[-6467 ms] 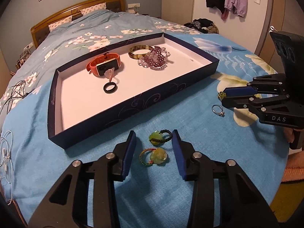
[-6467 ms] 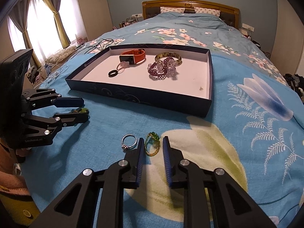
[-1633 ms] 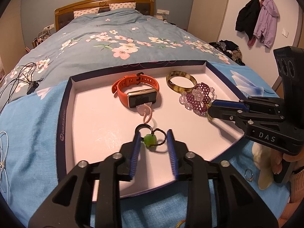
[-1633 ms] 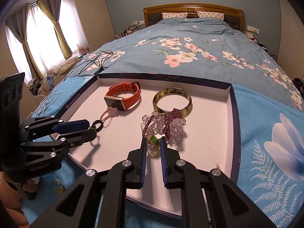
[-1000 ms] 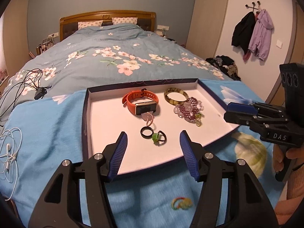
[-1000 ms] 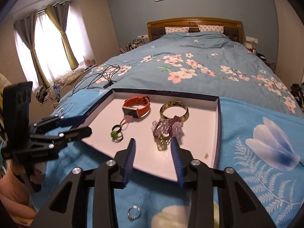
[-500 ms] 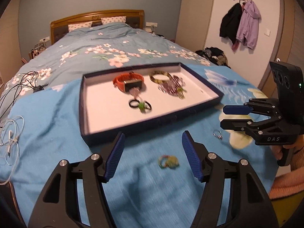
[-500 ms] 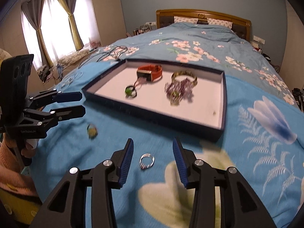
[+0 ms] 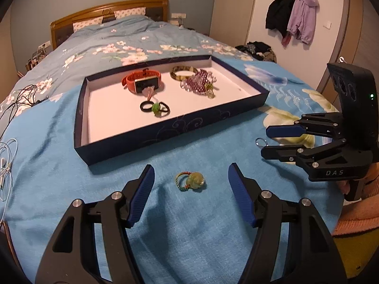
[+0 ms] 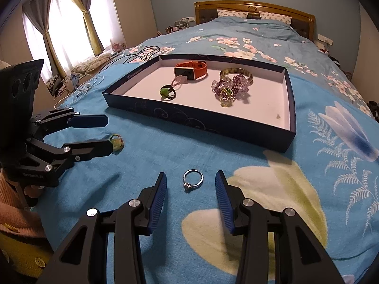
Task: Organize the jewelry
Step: 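Grasp the silver ring with the right tool while the left tool grasps the beaded ring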
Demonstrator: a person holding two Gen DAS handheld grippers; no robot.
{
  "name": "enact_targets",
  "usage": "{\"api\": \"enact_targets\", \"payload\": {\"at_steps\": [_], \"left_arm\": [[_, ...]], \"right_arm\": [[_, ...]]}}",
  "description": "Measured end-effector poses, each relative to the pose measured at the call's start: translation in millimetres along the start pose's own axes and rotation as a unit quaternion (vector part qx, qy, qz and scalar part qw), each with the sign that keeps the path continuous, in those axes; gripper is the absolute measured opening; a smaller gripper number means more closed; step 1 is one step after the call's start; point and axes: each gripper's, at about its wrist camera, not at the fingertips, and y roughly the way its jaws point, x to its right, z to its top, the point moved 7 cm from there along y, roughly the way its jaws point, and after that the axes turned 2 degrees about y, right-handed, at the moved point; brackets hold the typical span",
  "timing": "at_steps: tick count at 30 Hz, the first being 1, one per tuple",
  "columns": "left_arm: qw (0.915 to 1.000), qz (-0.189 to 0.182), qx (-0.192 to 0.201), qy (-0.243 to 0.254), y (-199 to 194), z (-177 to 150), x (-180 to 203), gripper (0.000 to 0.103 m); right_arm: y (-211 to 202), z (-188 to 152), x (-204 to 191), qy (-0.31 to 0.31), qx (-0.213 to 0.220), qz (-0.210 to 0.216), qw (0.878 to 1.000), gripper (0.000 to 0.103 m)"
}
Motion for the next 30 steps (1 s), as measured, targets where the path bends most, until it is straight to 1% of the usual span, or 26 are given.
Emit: {"api": "enact_targets", "payload": {"at_steps": [7,9,14,16,17,21,23,24,27,29,30], "left_arm": [[0.9996,-0.006,-0.024,-0.01,12,-3,-1,0.058],[0.9995,-0.008,-0.029,-0.012,15,-3,0,0.054],[0.9993,-0.011,-0.032,-0.015,18,-3,1,0.049],[0.9993,-0.009,-0.032,-0.019,18,-3,0,0.046],[0.9993,-0.007,-0.032,-0.019,19,-3,0,0.043],[0.9993,-0.002,-0.033,-0.02,18,-4,-1,0.033],[0.9993,-0.001,-0.033,-0.02,17,-4,-1,0.03],[0.9993,-0.002,-0.033,-0.02,18,-4,-1,0.027],[0.9992,-0.004,-0.032,-0.022,18,-4,0,0.025],[0.9992,-0.004,-0.032,-0.023,18,-4,0,0.025],[0.9992,-0.004,-0.031,-0.024,18,-5,0,0.025]], "right_arm": [[1,0,-2,-0.005,-0.002,-0.005,1.0,0.041],[1,0,-3,-0.007,-0.003,-0.007,1.0,0.041],[2,1,-5,-0.011,-0.004,-0.014,1.0,0.041],[3,1,-5,-0.012,-0.004,-0.017,1.0,0.04],[3,1,-5,-0.012,-0.004,-0.017,1.0,0.039],[3,1,-4,-0.011,-0.003,-0.024,1.0,0.034],[3,0,-4,-0.013,-0.003,-0.028,1.0,0.03],[3,0,-5,-0.015,-0.003,-0.028,0.999,0.028],[3,0,-6,-0.02,-0.004,-0.031,0.999,0.025],[3,0,-6,-0.021,-0.004,-0.031,0.999,0.021],[2,0,-6,-0.019,-0.003,-0.031,0.999,0.016]]}}
